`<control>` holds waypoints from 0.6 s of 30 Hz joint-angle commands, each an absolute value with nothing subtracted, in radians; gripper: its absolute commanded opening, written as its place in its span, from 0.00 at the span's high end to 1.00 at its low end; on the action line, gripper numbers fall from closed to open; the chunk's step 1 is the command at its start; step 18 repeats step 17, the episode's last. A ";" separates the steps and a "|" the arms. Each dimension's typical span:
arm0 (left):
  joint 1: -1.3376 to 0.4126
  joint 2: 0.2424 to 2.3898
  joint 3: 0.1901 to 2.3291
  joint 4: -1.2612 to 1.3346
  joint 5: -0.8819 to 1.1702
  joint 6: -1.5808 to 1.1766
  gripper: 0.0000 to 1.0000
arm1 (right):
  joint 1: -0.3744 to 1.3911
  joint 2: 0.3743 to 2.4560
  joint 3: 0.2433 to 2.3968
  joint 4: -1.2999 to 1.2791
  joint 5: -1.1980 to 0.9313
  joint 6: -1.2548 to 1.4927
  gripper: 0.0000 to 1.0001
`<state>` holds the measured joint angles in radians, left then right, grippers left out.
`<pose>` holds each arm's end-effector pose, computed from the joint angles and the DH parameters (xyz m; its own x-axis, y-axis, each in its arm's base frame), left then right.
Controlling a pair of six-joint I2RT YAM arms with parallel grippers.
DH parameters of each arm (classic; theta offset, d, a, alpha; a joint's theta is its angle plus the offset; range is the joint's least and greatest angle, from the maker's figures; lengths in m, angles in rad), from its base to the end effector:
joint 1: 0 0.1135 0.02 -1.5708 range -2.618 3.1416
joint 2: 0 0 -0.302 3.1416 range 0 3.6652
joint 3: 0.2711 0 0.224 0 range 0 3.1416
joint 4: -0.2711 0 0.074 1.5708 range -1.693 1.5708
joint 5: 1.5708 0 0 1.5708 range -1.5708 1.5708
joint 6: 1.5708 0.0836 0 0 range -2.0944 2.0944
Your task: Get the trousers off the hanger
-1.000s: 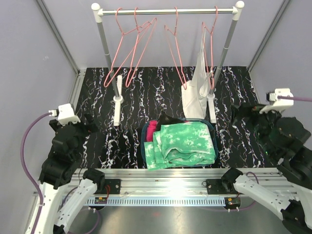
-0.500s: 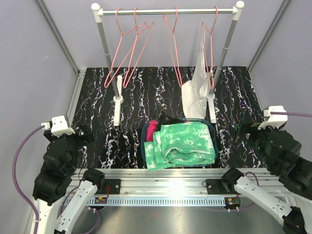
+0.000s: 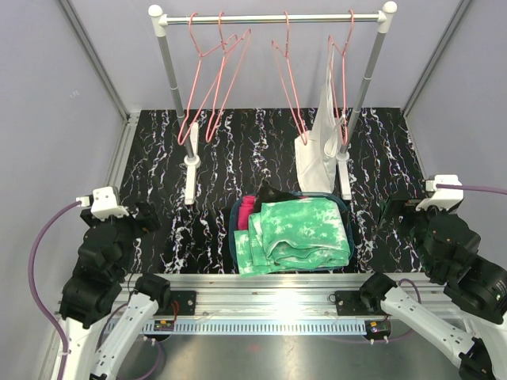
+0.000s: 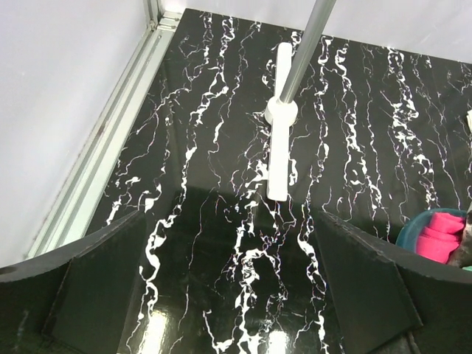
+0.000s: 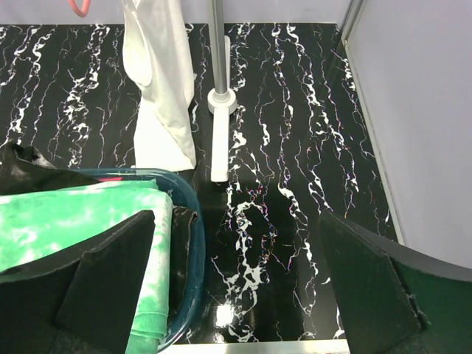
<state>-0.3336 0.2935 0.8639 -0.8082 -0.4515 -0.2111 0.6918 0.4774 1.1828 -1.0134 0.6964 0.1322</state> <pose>0.0358 0.0262 0.3327 -0.1954 -0.1318 -0.9718 -0.1503 0.9832 -0.1031 0.0410 -0.0357 0.3960 -0.2339 -0.0624 -0.9703 0.0123 0.9977 -0.0671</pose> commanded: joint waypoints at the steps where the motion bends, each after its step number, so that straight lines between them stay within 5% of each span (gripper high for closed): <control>1: -0.331 0.279 0.853 -0.733 -0.428 -0.221 0.01 | 0.692 0.472 1.167 -0.965 0.732 0.137 0.01; 18: -0.330 0.265 0.830 -0.719 -0.429 -0.190 0.01 | 0.692 0.465 1.170 -0.979 0.741 0.146 0.00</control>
